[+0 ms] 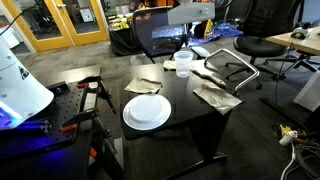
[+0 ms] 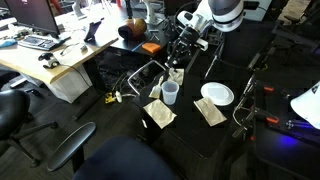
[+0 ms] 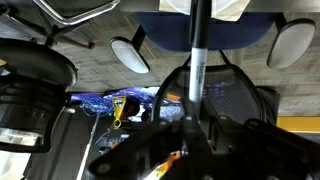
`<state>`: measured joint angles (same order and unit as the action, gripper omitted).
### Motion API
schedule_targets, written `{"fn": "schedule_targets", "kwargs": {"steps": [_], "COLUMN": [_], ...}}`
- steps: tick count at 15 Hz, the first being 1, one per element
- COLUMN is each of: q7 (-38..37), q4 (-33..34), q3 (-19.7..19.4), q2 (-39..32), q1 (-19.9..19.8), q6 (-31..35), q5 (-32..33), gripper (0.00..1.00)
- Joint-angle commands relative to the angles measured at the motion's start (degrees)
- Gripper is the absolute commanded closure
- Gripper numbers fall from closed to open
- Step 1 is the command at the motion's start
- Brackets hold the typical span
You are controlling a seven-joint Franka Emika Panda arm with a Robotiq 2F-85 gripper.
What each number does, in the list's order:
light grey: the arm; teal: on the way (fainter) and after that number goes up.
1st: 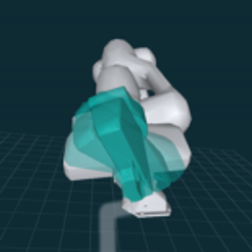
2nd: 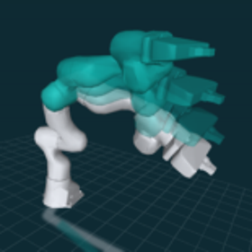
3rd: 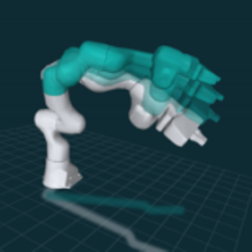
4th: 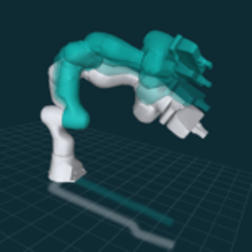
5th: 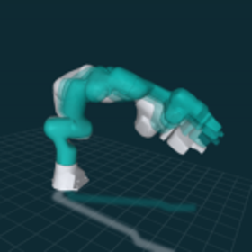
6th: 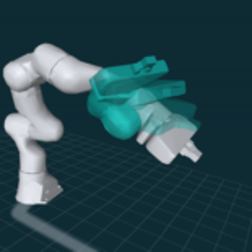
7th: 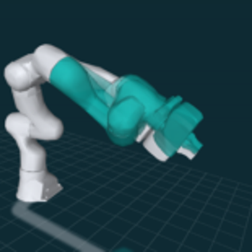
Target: Put the marker into the mug.
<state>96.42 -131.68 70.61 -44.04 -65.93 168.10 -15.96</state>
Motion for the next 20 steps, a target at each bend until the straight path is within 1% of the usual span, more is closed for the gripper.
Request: {"fn": "schedule_targets", "kwargs": {"steps": [1, 10, 20], "q7": [-1.8, -4.1, -4.5], "q4": [-0.8, 0.1, 2.2], "q3": [2.1, 1.3, -0.7], "q2": [-4.9, -12.3, -19.2], "q1": [-2.9, -2.8, -1.9], "q6": [-0.5, -1.6, -2.5], "q5": [4.8, 12.0, 15.5], "gripper": [0.97, 0.97, 0.97]}}
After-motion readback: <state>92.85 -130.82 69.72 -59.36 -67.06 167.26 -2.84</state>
